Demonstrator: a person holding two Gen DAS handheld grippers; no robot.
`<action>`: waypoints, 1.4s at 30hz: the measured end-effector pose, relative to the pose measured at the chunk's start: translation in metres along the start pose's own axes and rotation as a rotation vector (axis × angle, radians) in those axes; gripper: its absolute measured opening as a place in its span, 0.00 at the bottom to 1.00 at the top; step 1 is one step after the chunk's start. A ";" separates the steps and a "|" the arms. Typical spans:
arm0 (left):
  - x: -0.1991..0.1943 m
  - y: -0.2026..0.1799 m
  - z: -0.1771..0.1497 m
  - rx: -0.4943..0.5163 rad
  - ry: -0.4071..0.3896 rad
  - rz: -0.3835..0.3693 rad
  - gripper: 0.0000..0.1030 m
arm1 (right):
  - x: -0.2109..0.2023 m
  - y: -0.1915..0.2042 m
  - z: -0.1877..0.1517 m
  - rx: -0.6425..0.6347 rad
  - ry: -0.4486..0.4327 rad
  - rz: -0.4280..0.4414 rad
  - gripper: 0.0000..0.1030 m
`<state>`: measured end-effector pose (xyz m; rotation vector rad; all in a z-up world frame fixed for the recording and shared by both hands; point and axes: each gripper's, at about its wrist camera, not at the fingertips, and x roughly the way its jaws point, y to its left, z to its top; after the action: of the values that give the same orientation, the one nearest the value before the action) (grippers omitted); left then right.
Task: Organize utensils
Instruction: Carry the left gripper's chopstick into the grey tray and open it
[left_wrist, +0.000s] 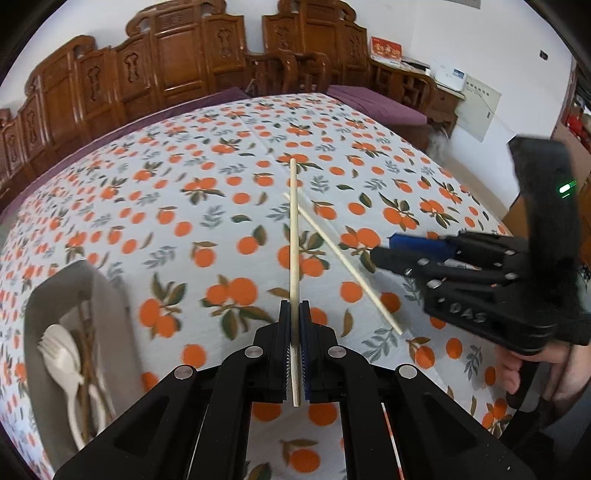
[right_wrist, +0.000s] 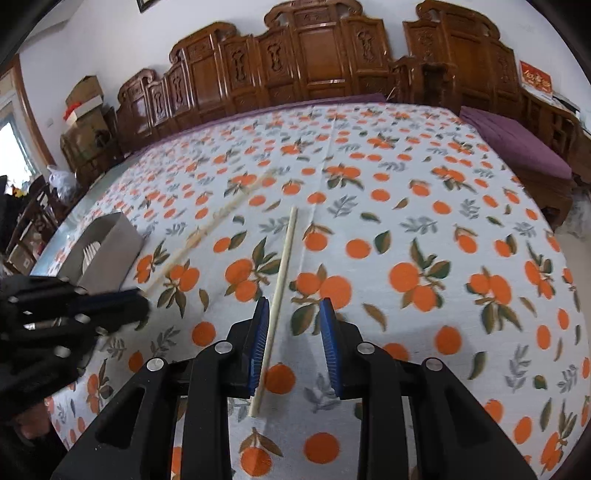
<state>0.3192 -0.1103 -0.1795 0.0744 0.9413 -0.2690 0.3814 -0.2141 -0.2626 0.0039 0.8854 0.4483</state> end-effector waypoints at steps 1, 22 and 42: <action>-0.003 0.002 0.000 -0.003 -0.003 0.004 0.04 | 0.005 0.003 -0.001 -0.009 0.011 0.000 0.30; -0.075 0.051 -0.029 -0.053 -0.060 0.061 0.04 | 0.022 0.041 0.003 -0.134 0.072 -0.089 0.06; -0.095 0.106 -0.082 -0.157 -0.017 0.150 0.04 | -0.006 0.077 -0.002 -0.211 0.012 -0.036 0.06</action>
<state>0.2293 0.0253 -0.1569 -0.0015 0.9320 -0.0569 0.3474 -0.1464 -0.2454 -0.2079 0.8450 0.5069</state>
